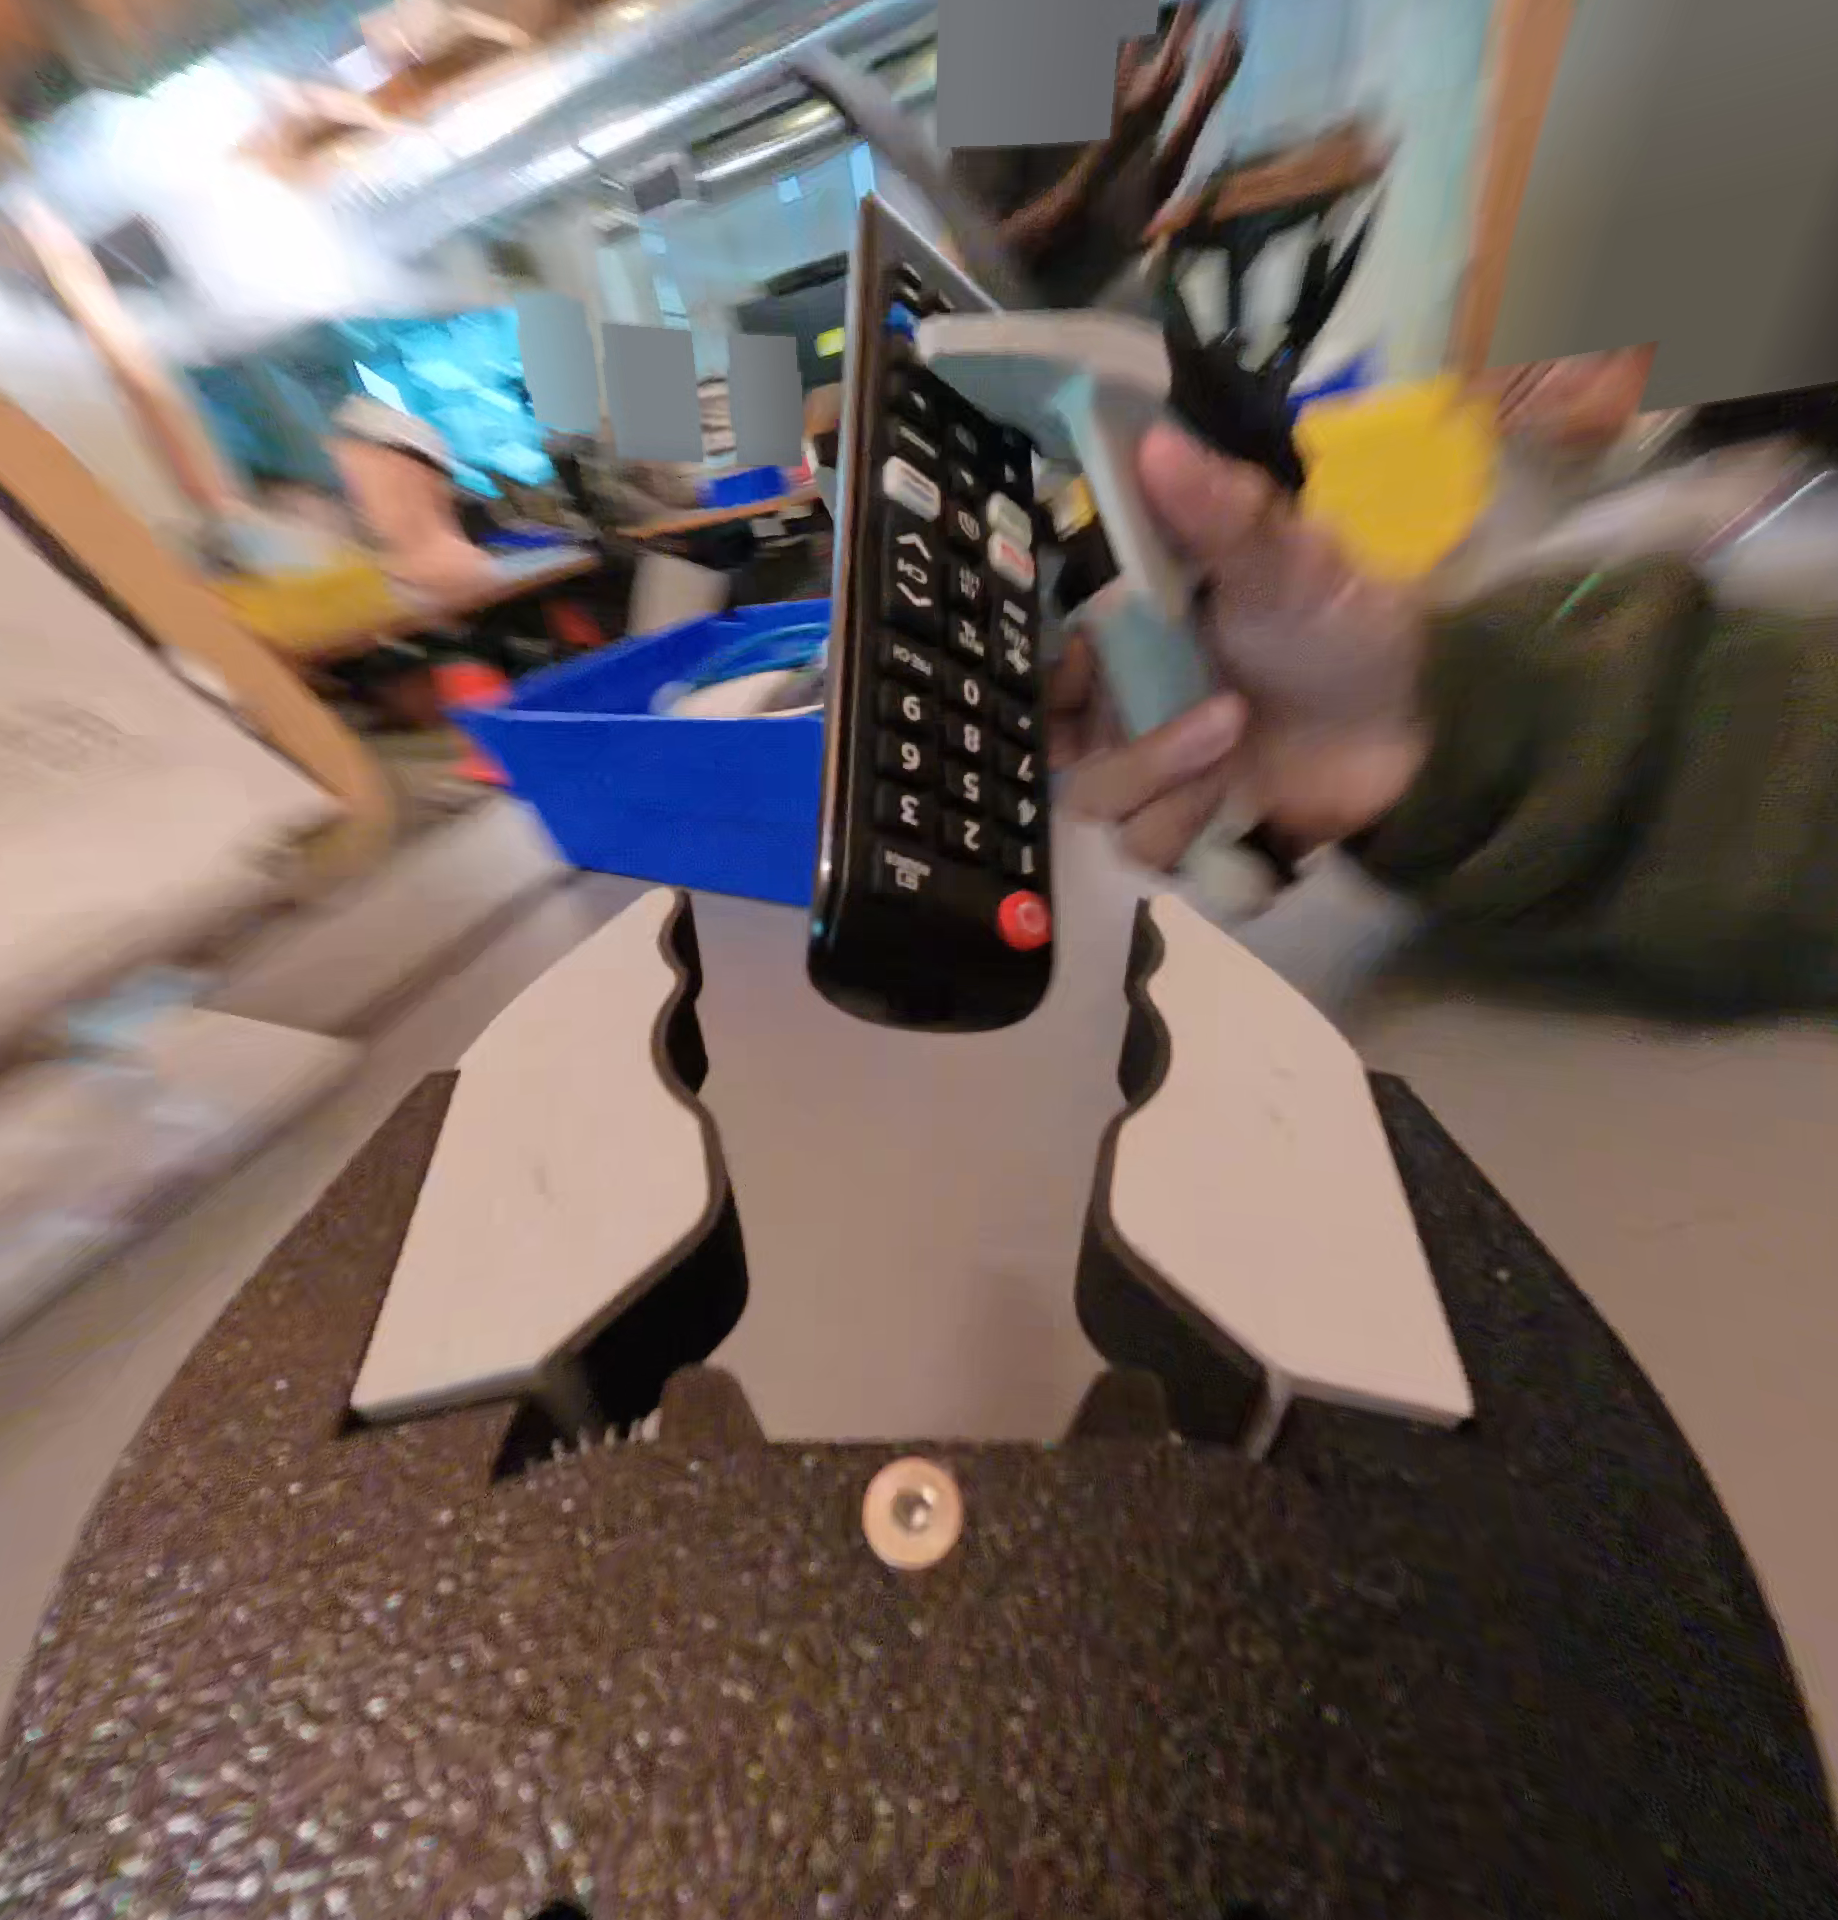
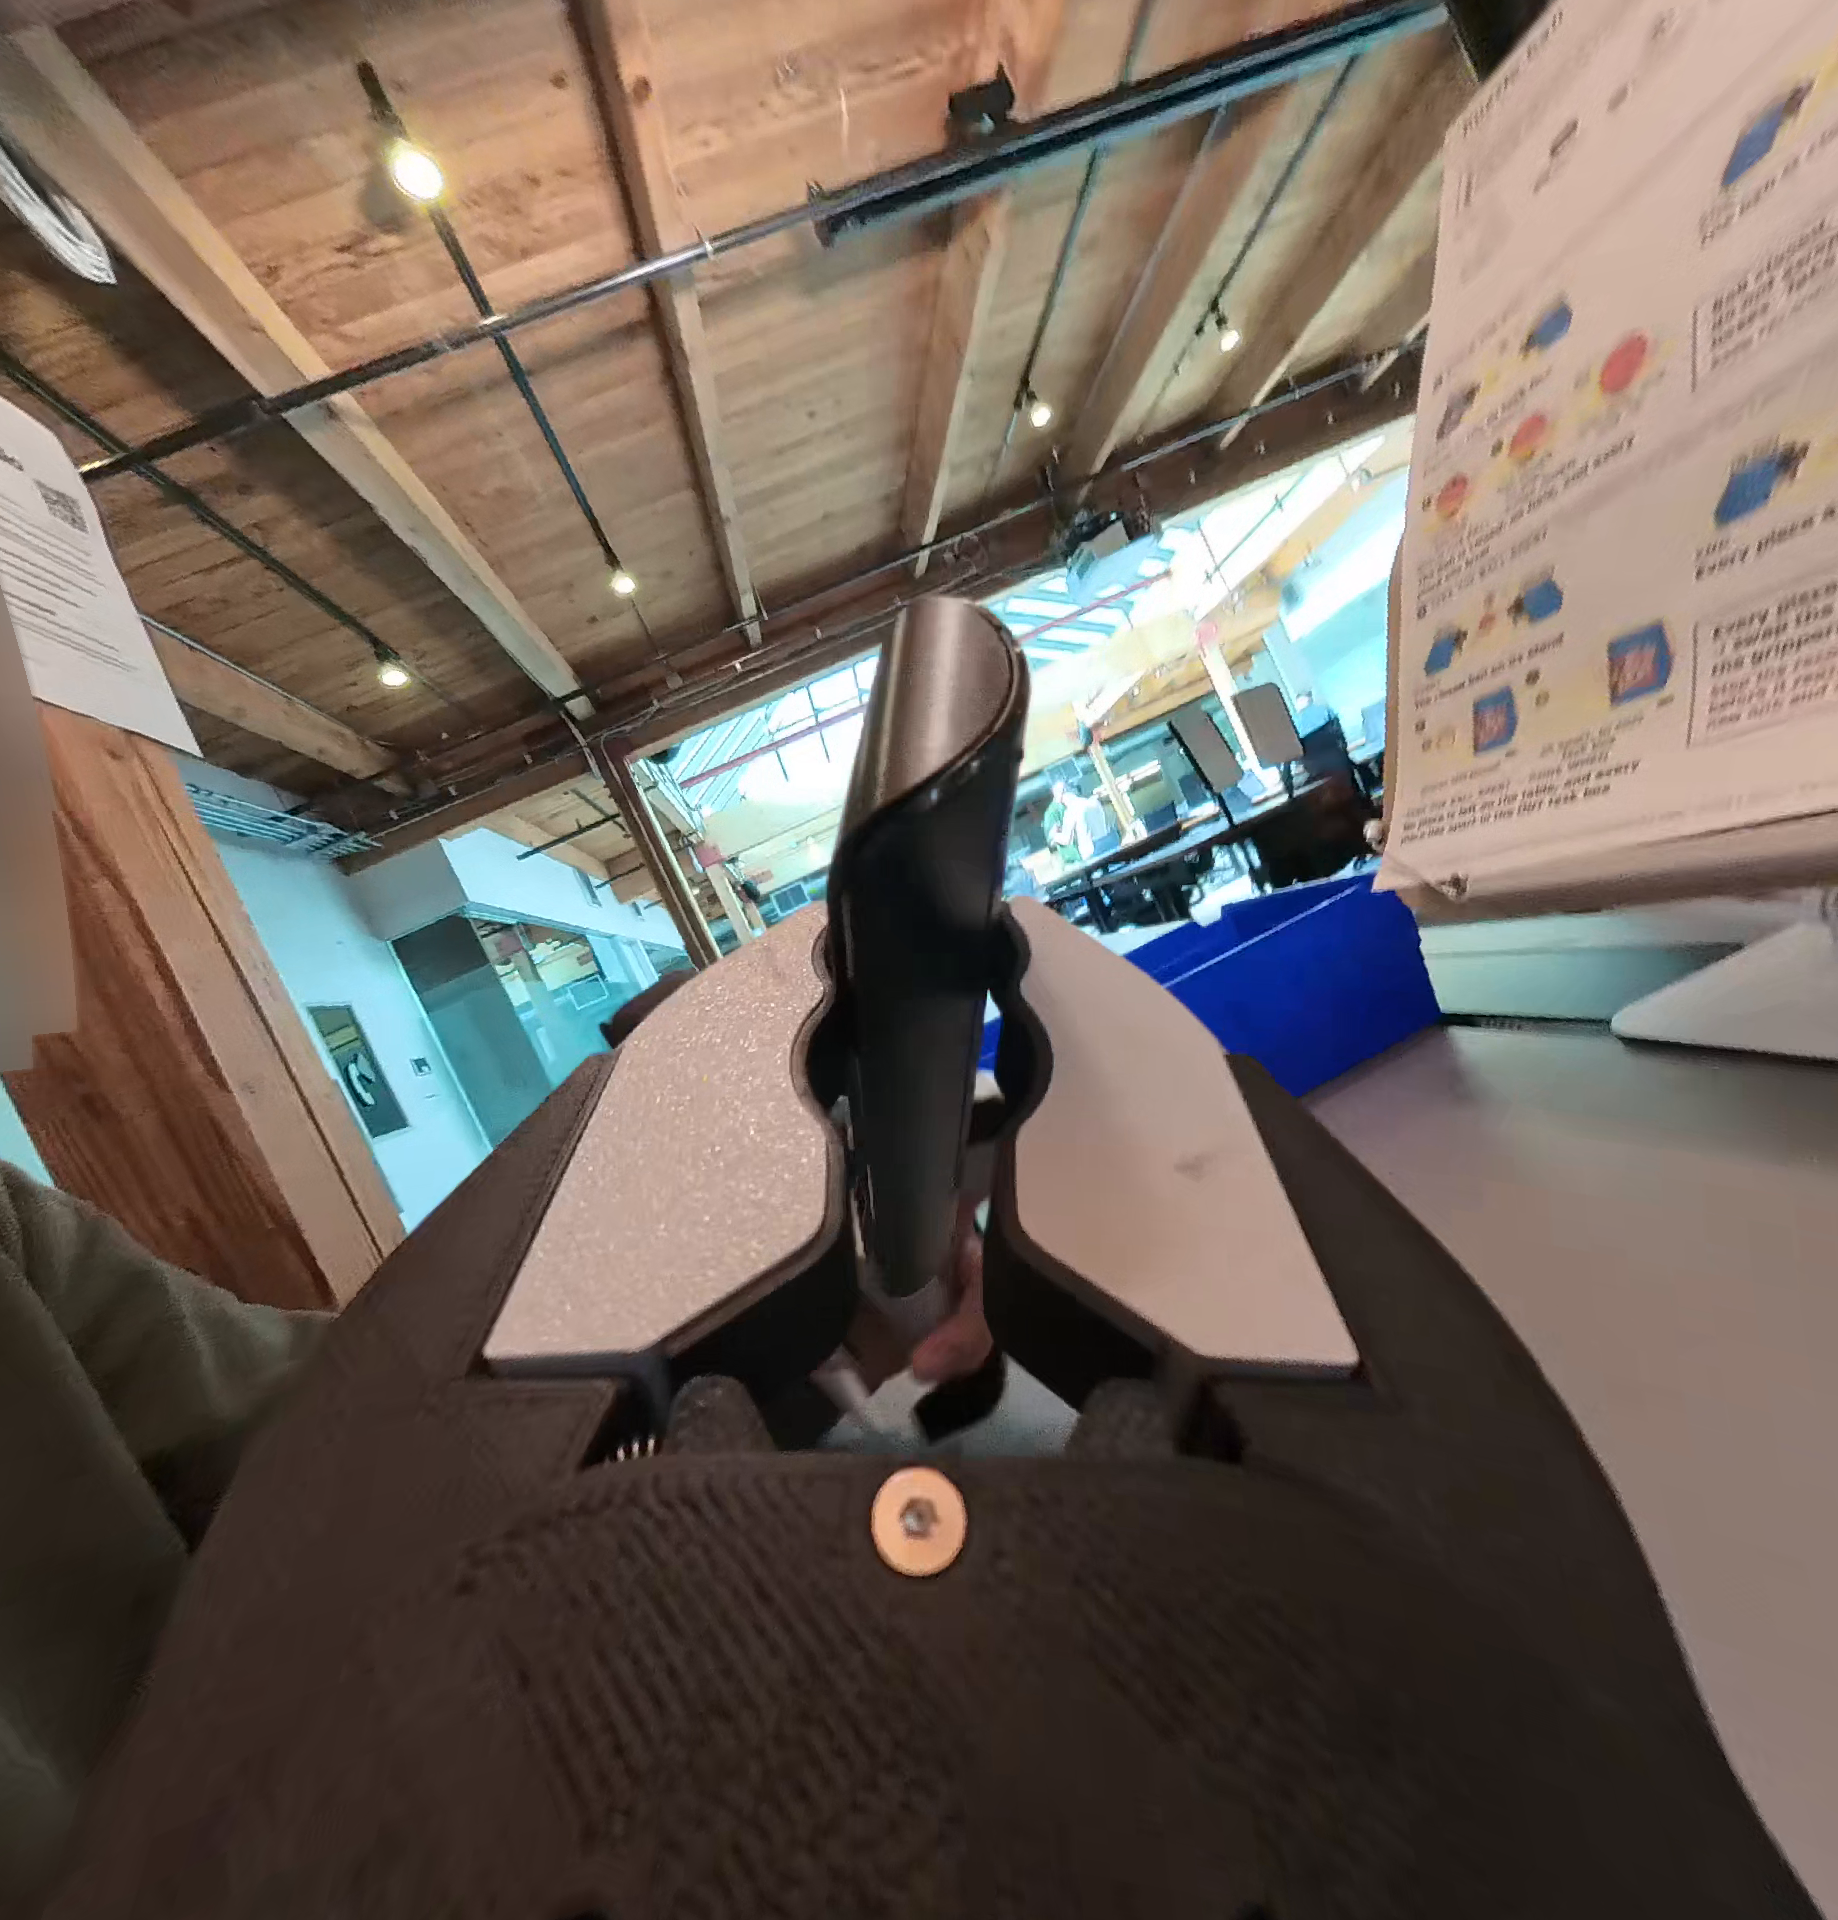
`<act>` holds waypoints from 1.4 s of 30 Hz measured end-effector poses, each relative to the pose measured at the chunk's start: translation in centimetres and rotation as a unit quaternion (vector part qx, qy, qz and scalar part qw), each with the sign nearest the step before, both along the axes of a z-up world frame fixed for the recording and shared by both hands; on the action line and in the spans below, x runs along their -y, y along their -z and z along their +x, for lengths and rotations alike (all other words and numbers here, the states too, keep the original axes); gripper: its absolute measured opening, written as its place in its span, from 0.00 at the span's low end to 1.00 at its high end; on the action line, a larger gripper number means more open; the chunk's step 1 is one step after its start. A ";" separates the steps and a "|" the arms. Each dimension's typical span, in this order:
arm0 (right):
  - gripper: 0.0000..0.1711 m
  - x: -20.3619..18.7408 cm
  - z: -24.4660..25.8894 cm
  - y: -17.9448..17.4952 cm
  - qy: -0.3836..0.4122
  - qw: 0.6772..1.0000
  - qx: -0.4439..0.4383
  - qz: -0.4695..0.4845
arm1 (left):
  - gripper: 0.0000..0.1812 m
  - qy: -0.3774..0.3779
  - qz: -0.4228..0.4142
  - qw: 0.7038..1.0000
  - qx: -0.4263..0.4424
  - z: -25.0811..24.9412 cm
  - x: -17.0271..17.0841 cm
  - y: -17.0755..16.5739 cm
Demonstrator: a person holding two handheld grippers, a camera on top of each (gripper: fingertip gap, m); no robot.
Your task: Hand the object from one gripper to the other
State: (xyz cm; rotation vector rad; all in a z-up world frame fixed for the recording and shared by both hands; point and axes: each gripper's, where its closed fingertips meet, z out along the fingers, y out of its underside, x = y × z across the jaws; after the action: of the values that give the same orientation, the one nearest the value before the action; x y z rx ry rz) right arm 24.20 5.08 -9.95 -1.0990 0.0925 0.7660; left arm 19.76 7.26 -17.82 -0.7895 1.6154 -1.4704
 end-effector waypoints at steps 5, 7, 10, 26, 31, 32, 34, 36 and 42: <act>0.15 0.3 -0.9 -0.4 0.016 0.998 0.051 0.023 | 0.42 0.163 -0.266 0.946 -0.088 -1.2 2.1 -1.6; 0.15 0.3 -1.7 -0.4 -0.001 0.997 0.067 0.022 | 0.29 0.164 -0.305 0.935 -0.080 -1.1 1.7 -2.1; 0.15 0.0 -2.3 0.0 -0.008 0.997 0.081 0.010 | 0.14 0.155 -0.296 0.940 -0.068 -1.0 1.1 -1.9; 0.60 -3.6 0.3 7.9 0.358 0.562 0.734 -0.130 | 0.13 -0.027 -0.083 0.980 -0.177 -0.4 -3.6 1.0; 0.32 -4.0 -0.1 8.5 0.358 0.495 0.783 -0.116 | 0.13 -0.021 -0.043 0.981 -0.186 -0.4 -2.3 1.2; 0.32 -3.9 0.0 8.5 0.355 0.492 0.786 -0.121 | 0.13 -0.022 -0.039 0.982 -0.185 -0.4 -2.3 1.2; 0.31 -3.8 -0.1 8.2 0.352 0.508 0.775 -0.133 | 0.13 -0.015 -0.053 0.987 -0.148 -0.4 -2.1 0.0; 0.31 -3.7 0.1 7.6 0.363 0.540 0.744 -0.148 | 0.18 -0.021 -0.081 0.994 -0.071 -0.6 -2.3 -2.4; 0.31 0.4 9.5 4.8 0.442 0.608 0.557 -0.353 | 0.33 -0.084 -0.101 0.991 0.025 -1.5 -6.0 -4.7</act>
State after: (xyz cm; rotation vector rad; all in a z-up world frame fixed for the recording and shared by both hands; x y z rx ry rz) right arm 33.66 4.65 -14.73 -1.8684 -0.1468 -1.0489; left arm 18.29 13.28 -13.14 -0.9703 1.3428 -1.5356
